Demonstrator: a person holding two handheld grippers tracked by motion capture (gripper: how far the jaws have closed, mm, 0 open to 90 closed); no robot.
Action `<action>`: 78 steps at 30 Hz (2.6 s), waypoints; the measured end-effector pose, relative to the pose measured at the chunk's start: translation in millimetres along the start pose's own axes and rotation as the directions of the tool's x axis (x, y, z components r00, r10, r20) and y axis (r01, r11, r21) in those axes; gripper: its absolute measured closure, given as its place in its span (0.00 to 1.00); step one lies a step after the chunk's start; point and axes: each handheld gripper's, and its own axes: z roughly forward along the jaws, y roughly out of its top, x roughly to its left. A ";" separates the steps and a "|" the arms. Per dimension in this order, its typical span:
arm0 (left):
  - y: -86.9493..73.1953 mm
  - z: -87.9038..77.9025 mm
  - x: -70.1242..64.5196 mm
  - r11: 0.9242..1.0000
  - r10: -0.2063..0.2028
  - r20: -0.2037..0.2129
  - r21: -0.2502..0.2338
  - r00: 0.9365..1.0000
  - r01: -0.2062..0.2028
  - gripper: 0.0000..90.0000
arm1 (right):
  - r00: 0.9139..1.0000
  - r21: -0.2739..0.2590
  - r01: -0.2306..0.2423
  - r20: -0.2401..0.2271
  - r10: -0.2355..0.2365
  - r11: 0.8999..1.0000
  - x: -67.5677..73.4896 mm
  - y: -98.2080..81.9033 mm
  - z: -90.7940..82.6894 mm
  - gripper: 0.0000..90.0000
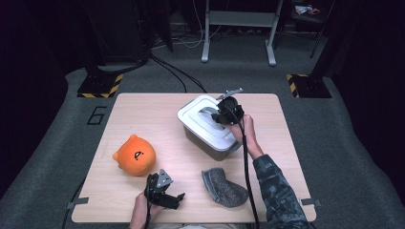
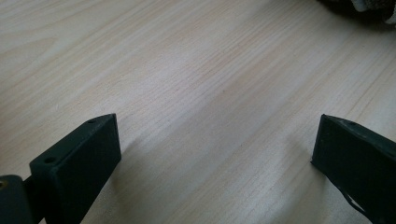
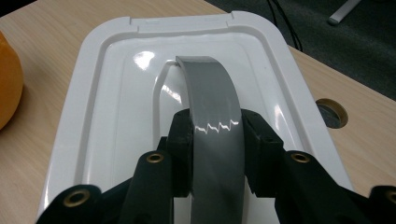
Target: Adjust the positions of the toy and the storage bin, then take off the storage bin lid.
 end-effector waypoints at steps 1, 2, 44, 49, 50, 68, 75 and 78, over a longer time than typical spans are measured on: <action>0.0 0.0 0.0 1.000 0.000 0.000 0.000 1.000 0.000 0.01 | 1.000 0.000 0.000 0.000 0.000 1.000 0.0 0.0 0.0 0.74; -0.1 0.0 -0.1 1.000 -0.002 0.000 -0.001 1.000 0.002 0.01 | 1.000 -0.003 -0.003 -0.001 0.003 1.000 0.4 -0.2 0.1 0.74; 0.1 -0.2 -0.1 1.000 0.000 -0.001 0.003 1.000 0.000 0.01 | 0.999 -0.107 0.022 0.027 -0.019 0.994 4.2 6.5 -32.8 0.74; 0.0 0.0 0.0 1.000 0.000 0.000 0.000 1.000 0.000 0.01 | 0.999 -0.118 0.014 0.040 -0.009 0.993 -0.7 5.7 -38.1 0.74; 0.1 -0.1 -0.2 1.000 -0.003 -0.001 0.002 1.000 0.003 0.01 | 0.999 -0.118 0.014 0.040 -0.009 0.993 -0.7 5.7 -38.1 0.74; 0.0 0.1 -0.1 1.000 -0.003 0.000 -0.001 1.000 0.003 0.01 | 0.993 -0.143 -0.047 0.098 0.061 0.989 -28.8 -1.1 -61.0 0.74; 0.0 0.1 -0.1 1.000 -0.004 0.000 0.000 1.000 0.004 0.01 | 0.989 -0.149 -0.067 0.122 0.086 0.987 -41.6 -6.2 -67.3 0.74; 0.0 0.1 -0.1 1.000 -0.004 0.000 0.000 1.000 0.004 0.01 | 0.988 -0.147 -0.073 0.127 0.092 0.986 -45.1 -7.5 -68.4 0.74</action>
